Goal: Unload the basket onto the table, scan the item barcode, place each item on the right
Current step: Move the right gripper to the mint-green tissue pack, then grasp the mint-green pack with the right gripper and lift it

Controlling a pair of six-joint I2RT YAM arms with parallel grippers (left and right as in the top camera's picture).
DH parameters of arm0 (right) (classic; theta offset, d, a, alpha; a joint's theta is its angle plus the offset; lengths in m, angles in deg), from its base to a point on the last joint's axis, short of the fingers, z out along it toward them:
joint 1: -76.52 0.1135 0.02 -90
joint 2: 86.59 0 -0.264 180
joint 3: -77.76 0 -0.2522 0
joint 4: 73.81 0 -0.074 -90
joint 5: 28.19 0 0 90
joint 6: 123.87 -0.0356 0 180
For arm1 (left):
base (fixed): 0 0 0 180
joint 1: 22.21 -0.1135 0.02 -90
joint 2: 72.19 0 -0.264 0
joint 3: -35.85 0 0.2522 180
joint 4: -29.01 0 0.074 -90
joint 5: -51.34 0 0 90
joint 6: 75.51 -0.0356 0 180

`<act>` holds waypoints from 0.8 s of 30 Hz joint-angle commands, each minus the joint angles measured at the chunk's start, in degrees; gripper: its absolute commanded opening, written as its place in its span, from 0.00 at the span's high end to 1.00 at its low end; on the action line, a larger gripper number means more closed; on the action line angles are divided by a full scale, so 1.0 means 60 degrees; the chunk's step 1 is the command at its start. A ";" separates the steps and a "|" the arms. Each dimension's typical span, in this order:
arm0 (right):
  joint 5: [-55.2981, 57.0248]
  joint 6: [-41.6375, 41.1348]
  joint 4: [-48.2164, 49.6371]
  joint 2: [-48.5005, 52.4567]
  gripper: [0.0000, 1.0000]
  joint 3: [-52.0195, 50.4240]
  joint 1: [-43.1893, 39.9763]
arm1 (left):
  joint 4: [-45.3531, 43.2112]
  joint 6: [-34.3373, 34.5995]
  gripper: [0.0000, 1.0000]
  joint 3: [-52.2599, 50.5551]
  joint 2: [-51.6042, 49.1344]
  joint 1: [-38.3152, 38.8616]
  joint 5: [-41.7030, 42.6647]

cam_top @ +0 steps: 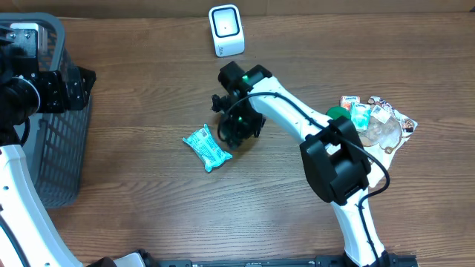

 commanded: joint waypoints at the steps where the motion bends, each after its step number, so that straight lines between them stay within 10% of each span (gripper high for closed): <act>1: 0.0182 0.0219 0.0040 -0.0393 0.43 0.0492 0.0000 | -0.0011 -0.0178 0.01 -0.0022 -0.0015 0.0066 0.0095; 11: -0.5428 -0.2149 0.0823 -0.0390 0.74 0.0780 0.0525 | -0.0011 -0.0182 0.00 -0.0022 -0.0015 0.0066 0.0095; 24: -0.0663 -0.6430 0.1479 -0.0284 0.61 -0.0109 0.2455 | -0.0011 -0.0178 0.00 -0.0022 -0.0015 0.0066 0.0095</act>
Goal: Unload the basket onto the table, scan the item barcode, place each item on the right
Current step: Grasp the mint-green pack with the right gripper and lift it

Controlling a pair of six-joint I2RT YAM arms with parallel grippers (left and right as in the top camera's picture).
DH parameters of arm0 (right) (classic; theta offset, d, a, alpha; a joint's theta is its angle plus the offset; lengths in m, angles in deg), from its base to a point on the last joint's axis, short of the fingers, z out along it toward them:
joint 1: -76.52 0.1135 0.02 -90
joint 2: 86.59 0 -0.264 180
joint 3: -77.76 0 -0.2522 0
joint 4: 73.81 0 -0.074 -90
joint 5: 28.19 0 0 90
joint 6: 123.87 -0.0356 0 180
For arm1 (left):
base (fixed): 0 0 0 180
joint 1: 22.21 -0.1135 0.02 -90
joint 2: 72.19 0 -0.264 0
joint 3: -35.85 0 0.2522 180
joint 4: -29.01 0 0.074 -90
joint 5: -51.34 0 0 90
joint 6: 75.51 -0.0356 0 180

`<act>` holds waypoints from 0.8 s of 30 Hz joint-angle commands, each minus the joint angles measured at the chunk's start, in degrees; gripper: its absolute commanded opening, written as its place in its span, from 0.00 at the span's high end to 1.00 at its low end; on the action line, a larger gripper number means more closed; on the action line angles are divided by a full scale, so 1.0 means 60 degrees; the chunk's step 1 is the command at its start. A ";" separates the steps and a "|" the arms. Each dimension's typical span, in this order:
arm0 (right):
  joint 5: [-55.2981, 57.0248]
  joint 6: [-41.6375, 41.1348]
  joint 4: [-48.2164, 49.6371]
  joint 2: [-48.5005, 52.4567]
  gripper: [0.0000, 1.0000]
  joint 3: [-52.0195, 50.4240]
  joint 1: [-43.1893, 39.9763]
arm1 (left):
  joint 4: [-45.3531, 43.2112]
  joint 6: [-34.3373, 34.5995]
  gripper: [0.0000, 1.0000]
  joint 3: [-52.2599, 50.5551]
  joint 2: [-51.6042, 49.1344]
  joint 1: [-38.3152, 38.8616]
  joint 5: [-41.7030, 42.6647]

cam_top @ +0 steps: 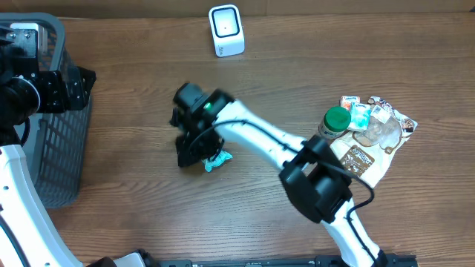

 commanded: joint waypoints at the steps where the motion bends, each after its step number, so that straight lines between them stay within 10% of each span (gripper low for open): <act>1: 0.2211 -0.1756 0.0076 -0.0237 0.61 -0.0335 0.0211 | -0.0004 -0.0178 0.00 -0.0018 -0.0015 0.0066 0.0095; 24: 0.3322 -0.1392 -0.1162 -0.1020 0.62 0.0594 -0.0798 | -0.0007 -0.0178 0.01 -0.0018 -0.0015 0.0066 0.0095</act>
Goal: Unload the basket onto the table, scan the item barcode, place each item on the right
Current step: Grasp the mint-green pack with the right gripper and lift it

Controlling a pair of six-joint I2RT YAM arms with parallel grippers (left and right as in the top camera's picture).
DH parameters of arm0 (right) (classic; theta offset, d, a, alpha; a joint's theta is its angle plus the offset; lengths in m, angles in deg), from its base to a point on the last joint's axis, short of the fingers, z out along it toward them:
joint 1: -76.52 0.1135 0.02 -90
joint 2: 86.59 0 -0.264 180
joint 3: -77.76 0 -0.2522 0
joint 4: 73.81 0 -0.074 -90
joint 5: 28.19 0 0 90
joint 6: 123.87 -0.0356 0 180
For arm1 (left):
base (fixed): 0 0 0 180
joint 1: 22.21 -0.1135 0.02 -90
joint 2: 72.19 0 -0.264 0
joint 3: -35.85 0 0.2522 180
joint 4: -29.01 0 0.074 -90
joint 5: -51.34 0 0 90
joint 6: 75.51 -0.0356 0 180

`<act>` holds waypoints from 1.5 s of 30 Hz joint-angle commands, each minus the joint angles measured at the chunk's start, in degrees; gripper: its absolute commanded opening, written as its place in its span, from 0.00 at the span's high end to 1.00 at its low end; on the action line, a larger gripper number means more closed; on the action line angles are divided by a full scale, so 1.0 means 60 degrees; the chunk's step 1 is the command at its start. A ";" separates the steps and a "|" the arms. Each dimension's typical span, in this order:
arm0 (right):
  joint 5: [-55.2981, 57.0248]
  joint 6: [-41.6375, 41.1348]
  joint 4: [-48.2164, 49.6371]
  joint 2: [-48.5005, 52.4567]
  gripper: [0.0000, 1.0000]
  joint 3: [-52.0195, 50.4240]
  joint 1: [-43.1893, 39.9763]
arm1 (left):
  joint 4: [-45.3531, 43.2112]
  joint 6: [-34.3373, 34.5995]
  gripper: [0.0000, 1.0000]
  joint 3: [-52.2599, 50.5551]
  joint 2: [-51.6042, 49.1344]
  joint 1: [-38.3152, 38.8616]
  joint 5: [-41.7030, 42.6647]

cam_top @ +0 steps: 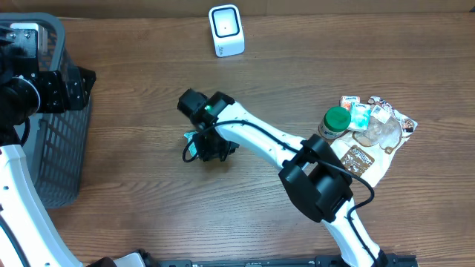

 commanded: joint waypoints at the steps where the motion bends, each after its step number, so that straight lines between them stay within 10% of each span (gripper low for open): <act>1: -0.0273 0.0328 -0.0095 -0.1144 0.61 0.0732 -0.0845 | -0.0007 -0.0178 0.00 -0.0018 -0.0015 0.0066 0.0098; 9: -0.3231 0.2051 0.0004 -0.1166 0.22 0.0197 -0.3071 | -0.0004 -0.0182 0.01 -0.0018 -0.0015 0.0066 0.0098; 13: -0.5151 0.2546 0.0780 -0.0863 0.19 -0.0958 -0.3526 | -0.0007 -0.0182 0.00 -0.0018 -0.0015 0.0066 0.0098; 30: -0.4918 0.0197 0.4860 -0.0517 0.34 -0.3537 -0.2528 | -0.0004 -0.0178 0.00 -0.0018 -0.0015 0.0066 0.0098; 45: -0.4951 -0.0954 0.6346 -0.0525 0.88 -0.4634 -0.2463 | -0.0007 -0.0178 0.00 -0.0018 -0.0015 0.0066 0.0098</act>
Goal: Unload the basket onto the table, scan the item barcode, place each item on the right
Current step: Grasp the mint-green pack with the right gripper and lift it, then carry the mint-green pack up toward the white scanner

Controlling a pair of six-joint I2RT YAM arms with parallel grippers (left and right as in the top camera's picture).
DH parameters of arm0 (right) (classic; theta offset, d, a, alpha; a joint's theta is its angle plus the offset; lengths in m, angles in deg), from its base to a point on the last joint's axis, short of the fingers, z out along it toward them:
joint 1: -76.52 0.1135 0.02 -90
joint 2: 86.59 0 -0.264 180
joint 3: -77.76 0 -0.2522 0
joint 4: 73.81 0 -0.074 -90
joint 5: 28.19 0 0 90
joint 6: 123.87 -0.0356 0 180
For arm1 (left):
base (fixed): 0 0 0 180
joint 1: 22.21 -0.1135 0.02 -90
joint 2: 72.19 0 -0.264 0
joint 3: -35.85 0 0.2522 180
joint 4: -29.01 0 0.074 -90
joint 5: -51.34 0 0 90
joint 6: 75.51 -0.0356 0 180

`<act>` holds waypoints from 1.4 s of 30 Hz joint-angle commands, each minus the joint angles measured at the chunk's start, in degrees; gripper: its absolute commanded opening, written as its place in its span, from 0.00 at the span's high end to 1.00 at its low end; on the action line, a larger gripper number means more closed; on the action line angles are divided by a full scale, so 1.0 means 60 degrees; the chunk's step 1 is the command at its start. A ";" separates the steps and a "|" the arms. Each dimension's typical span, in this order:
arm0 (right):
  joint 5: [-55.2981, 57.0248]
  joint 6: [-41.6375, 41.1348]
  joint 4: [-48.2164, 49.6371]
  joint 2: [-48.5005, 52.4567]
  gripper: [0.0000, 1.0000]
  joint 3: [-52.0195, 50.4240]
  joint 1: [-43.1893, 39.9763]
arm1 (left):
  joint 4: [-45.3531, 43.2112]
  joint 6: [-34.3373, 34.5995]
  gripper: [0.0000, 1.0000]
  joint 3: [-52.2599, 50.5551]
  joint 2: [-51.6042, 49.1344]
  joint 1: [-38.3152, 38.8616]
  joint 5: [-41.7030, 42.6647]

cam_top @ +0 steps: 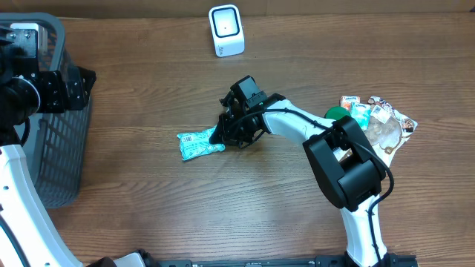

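A teal snack packet lies nearly level on the wooden table, left of centre, with a pale label patch near its left end. My right gripper reaches in from the right, and its fingers close over the packet's right end. The wrist hides the fingertips. The white barcode scanner stands at the table's far edge, well behind the packet. My left gripper hangs over the basket at the far left, away from the packet; its jaws are too dark to read.
A dark wire basket stands along the left edge. At the right lies a pile of goods: a green-lidded jar, small packets and a clear bag.
My right gripper moved from on top of the packet to its right end. The packet turned from a slant to nearly level and shows more of its length.
My right gripper first hovered just right of the slanted packet. It then stood over the packet's left part, then directly on it. It now holds the packet's right end, and the packet has turned. The left arm stayed over the basket.
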 commanded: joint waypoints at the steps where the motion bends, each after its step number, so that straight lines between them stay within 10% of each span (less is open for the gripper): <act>1: 0.0204 0.0120 -0.0138 0.0193 0.88 -0.0350 -0.0215 | -0.0011 -0.0178 0.00 -0.0015 -0.0015 0.0066 0.0095; 24: -0.0933 0.1687 -0.2528 -0.6430 0.89 0.0018 -0.2823 | -0.0011 -0.0178 0.01 -0.0015 -0.0015 0.0066 0.0098; 42: -0.0849 0.1719 -0.3453 -0.7329 0.92 0.0029 -0.3118 | -0.0007 -0.0182 0.00 -0.0015 -0.0015 0.0066 0.0095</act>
